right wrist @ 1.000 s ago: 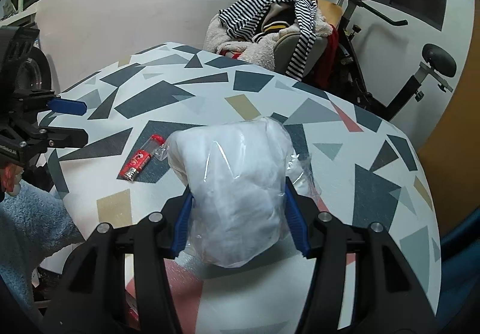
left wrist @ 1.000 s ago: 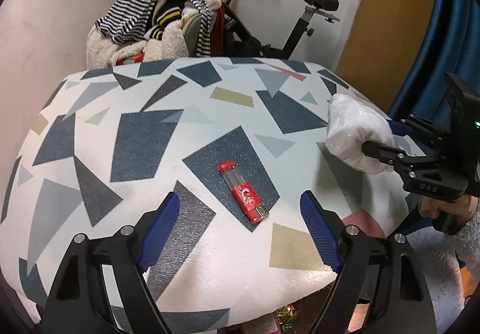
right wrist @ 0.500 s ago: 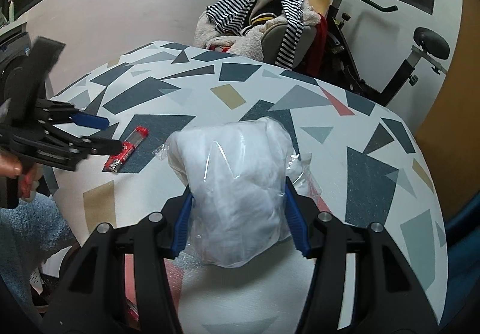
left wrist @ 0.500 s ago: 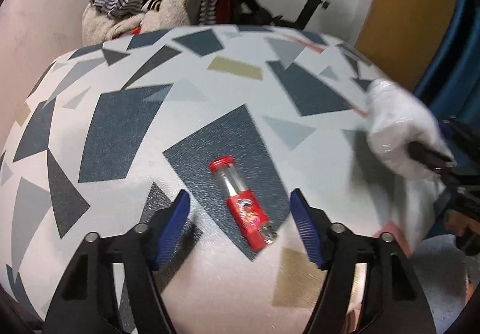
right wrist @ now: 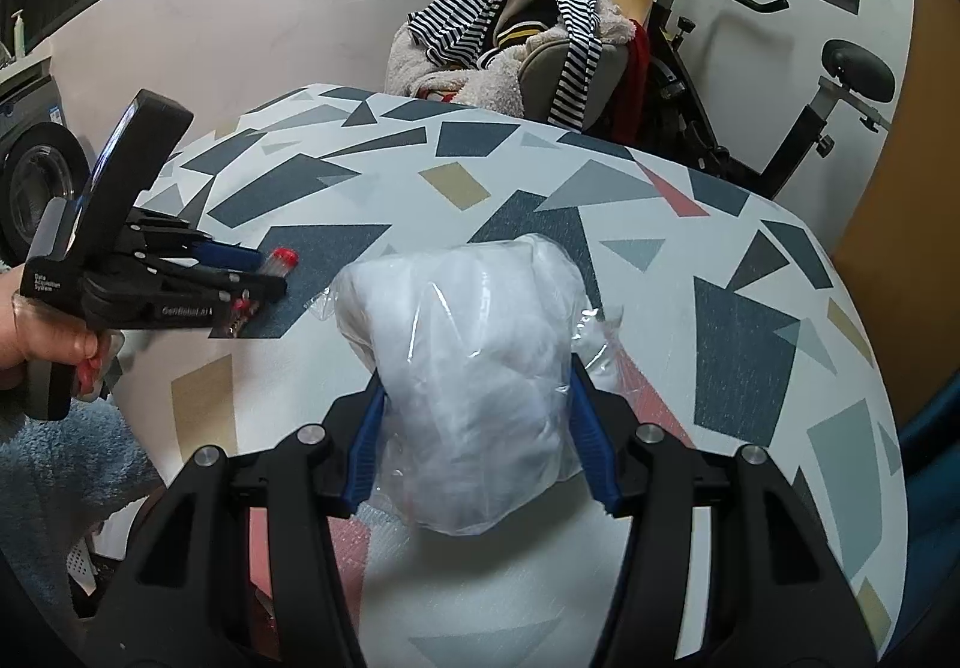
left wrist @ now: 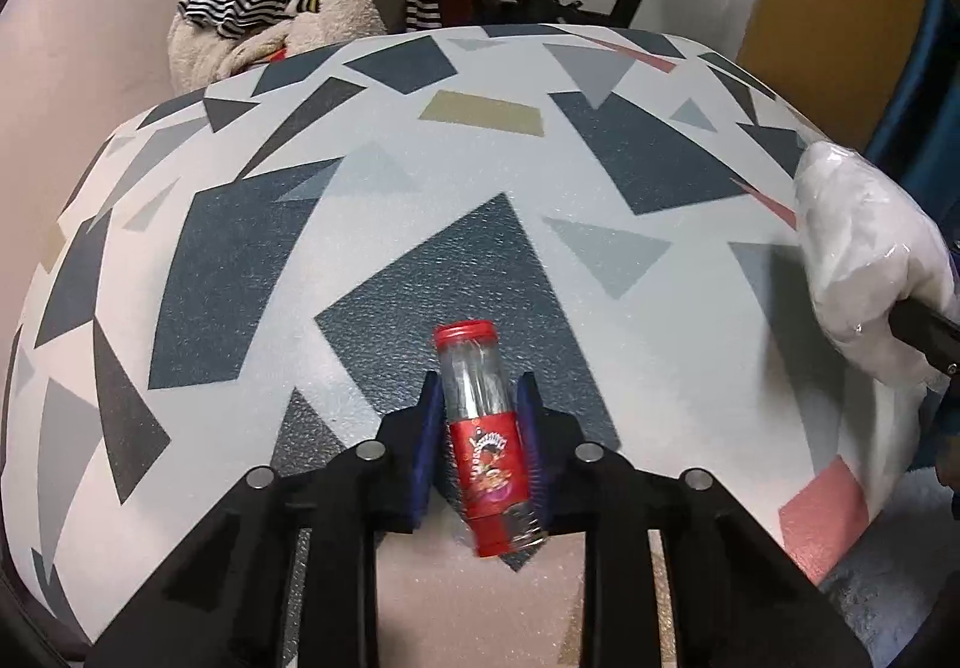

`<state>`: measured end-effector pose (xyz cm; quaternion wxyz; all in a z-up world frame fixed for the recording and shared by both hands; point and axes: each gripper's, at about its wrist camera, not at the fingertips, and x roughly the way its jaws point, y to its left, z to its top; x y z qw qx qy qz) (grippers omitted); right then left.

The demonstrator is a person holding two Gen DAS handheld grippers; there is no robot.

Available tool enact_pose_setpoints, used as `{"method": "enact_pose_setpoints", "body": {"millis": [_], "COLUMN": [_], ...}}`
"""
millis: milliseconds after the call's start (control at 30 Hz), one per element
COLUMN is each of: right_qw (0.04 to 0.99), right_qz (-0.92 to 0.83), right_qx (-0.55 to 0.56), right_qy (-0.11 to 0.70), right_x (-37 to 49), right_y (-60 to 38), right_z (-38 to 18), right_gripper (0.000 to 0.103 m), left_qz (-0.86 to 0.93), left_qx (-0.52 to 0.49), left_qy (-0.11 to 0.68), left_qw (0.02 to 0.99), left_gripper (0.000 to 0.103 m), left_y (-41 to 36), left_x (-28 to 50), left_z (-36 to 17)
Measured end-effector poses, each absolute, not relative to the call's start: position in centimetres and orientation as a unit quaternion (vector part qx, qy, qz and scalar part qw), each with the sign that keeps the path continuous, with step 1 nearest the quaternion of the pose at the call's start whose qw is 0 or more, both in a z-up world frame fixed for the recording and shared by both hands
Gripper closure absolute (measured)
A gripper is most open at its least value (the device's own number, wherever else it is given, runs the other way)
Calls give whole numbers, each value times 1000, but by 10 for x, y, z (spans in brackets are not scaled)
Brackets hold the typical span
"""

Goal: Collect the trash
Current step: 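Grasp the red plastic tube with the left tool while the right tool holds the bag, then carry both items over the bin and open the right tool to drop the bag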

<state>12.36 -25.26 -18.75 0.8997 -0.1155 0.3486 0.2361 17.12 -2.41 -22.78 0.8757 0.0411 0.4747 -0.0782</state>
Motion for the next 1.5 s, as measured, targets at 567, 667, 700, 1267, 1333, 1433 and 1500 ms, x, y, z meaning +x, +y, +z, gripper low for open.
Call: {"method": "enact_pose_setpoints", "body": {"millis": [567, 667, 700, 1267, 1333, 1433, 1500], "right_qw": [896, 888, 885, 810, 788, 757, 746], "right_qz": [265, 285, 290, 377, 396, 415, 421], "right_qx": [-118, -124, -128, -164, -181, -201, -211], "right_qy": [337, 339, 340, 418, 436, 462, 470], "right_x": [67, 48, 42, -29, -32, -31, -31], "right_y": [-242, -236, -234, -196, -184, -166, -157], "right_z": [-166, -163, -164, -214, -229, -249, -259], "right_gripper": [47, 47, 47, 47, 47, 47, 46], "left_qz": [-148, -161, -165, -238, -244, -245, -242], "left_qx": [23, 26, 27, 8, 3, -2, -7], "left_qy": [415, 405, 403, 385, 389, 396, 402], "left_qw": [897, 900, 900, 892, 889, 885, 883], "left_gripper": [84, 91, 91, 91, 92, 92, 92], "left_y": [-7, -2, -1, 4, 8, 15, 20], "left_x": [78, 49, 41, -26, -36, -48, -52], "left_z": [-169, -161, -160, -164, -169, -176, -180]}}
